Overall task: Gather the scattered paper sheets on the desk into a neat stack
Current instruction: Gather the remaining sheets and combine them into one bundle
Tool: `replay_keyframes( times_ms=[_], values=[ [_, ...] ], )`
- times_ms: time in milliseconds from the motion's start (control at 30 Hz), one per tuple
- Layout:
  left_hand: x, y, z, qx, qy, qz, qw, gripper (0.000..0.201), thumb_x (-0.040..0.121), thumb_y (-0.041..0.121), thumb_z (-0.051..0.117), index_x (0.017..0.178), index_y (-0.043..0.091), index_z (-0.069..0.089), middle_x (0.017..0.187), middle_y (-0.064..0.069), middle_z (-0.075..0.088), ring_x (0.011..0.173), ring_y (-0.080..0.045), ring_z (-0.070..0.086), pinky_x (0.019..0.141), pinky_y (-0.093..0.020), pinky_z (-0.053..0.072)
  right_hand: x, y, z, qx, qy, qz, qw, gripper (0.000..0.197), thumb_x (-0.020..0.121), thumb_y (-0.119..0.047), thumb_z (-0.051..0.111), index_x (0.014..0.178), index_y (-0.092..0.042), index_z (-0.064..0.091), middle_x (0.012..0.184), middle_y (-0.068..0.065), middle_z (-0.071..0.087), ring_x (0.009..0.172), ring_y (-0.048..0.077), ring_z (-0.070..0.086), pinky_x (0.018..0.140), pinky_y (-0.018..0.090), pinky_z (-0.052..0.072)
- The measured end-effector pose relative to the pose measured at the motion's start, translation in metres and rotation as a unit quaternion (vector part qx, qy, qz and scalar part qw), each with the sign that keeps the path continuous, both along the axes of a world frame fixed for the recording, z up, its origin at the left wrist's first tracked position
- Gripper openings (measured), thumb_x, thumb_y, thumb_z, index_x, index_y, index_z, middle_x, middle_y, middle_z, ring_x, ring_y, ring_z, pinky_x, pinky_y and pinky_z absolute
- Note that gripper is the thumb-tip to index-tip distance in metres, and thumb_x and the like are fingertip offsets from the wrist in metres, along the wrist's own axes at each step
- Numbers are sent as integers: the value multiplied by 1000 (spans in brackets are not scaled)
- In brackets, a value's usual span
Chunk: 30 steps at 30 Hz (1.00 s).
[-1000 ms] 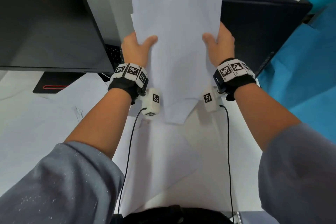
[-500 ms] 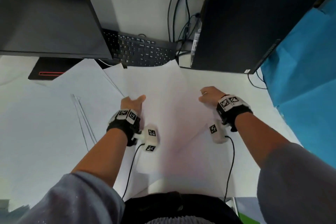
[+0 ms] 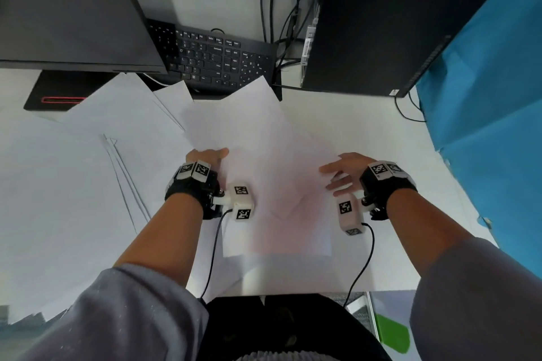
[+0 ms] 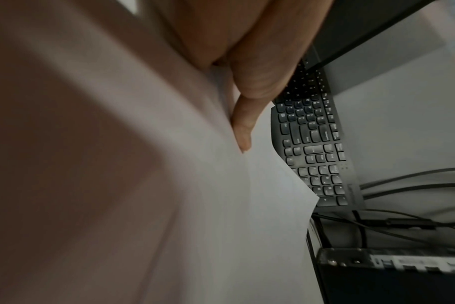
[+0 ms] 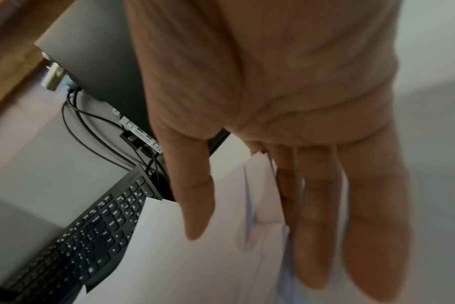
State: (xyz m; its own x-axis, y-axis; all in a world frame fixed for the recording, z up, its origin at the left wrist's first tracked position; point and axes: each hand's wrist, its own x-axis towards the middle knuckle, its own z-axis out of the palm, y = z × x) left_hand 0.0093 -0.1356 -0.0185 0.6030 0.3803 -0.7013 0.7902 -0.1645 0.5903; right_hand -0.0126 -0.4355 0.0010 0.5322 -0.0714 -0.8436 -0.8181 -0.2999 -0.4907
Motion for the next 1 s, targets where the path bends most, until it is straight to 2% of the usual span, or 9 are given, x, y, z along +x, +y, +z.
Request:
replay_keyframes(
  times_ms=[100, 233, 400, 500, 600, 667, 767, 900, 1000],
  values=[
    [-3, 1, -3, 53, 0, -90, 994, 79, 84, 22, 67, 150, 25, 22, 146, -9, 43, 134, -32, 40, 106, -32, 37, -6, -4, 5, -21, 37, 75, 996, 37, 71, -23, 80, 102, -10, 65, 109, 11, 71, 88, 23, 73, 94, 42, 47],
    [-9, -9, 0, -17, -10, -47, 999, 59, 87, 28, 66, 137, 5, 46, 137, -18, 51, 123, -34, 53, 61, -21, 45, -18, 0, 12, -42, 58, 113, 991, 36, 71, -24, 80, 103, -10, 72, 99, 6, 74, 95, 24, 68, 92, 39, 46],
    [-17, -13, 1, -42, -23, -10, 999, 60, 85, 32, 68, 134, 2, 49, 136, -19, 53, 122, -33, 55, 56, -18, 42, -23, 10, 26, -114, 19, 141, 983, 35, 79, -18, 75, 108, -2, 63, 106, 13, 70, 97, 30, 65, 96, 47, 49],
    [-21, -13, 4, -19, -34, -10, 999, 56, 86, 29, 68, 131, 0, 51, 135, -18, 54, 122, -31, 55, 43, -15, 42, -18, 13, 42, -244, -43, 225, 942, 50, 84, -23, 71, 125, -1, 53, 126, 13, 59, 117, 33, 56, 97, 36, 46],
    [-30, -10, 10, 8, -36, -8, 999, 53, 88, 25, 66, 131, -1, 50, 136, -17, 53, 122, -31, 55, 31, -9, 36, -13, 12, 54, -362, -112, 220, 899, 33, 88, -16, 63, 115, 2, 57, 121, 17, 61, 112, 33, 58, 81, 32, 45],
    [-36, -6, 16, 35, -25, -2, 999, 51, 90, 24, 64, 132, -1, 49, 137, -13, 53, 123, -30, 53, 55, -6, 46, -8, 8, 60, -424, -175, 162, 874, 22, 92, -9, 52, 109, 2, 60, 118, 19, 63, 108, 35, 60, 79, 34, 48],
    [-45, 3, 23, 63, -6, 5, 998, 53, 90, 24, 64, 133, -1, 46, 135, -10, 53, 125, -31, 50, 97, -32, 41, 3, 1, 77, -487, -259, 101, 828, 24, 92, -3, 46, 114, -2, 58, 118, 20, 61, 110, 37, 59, 85, 36, 49],
    [-48, 13, 25, 65, -19, 9, 998, 55, 85, 20, 69, 131, -3, 48, 136, -17, 53, 124, -34, 51, 95, -33, 39, 24, 4, 107, -454, -411, -23, 790, 28, 91, 4, 41, 116, -2, 50, 121, 19, 58, 110, 34, 57, 84, 37, 45],
    [-50, 21, 25, 60, -29, -7, 998, 51, 84, 18, 71, 125, -5, 52, 130, -19, 57, 119, -35, 54, 84, -30, 38, 44, 7, 126, -378, -478, -98, 787, 24, 96, -3, 34, 112, -7, 52, 121, 19, 59, 102, 25, 56, 72, 22, 33]
  ],
)
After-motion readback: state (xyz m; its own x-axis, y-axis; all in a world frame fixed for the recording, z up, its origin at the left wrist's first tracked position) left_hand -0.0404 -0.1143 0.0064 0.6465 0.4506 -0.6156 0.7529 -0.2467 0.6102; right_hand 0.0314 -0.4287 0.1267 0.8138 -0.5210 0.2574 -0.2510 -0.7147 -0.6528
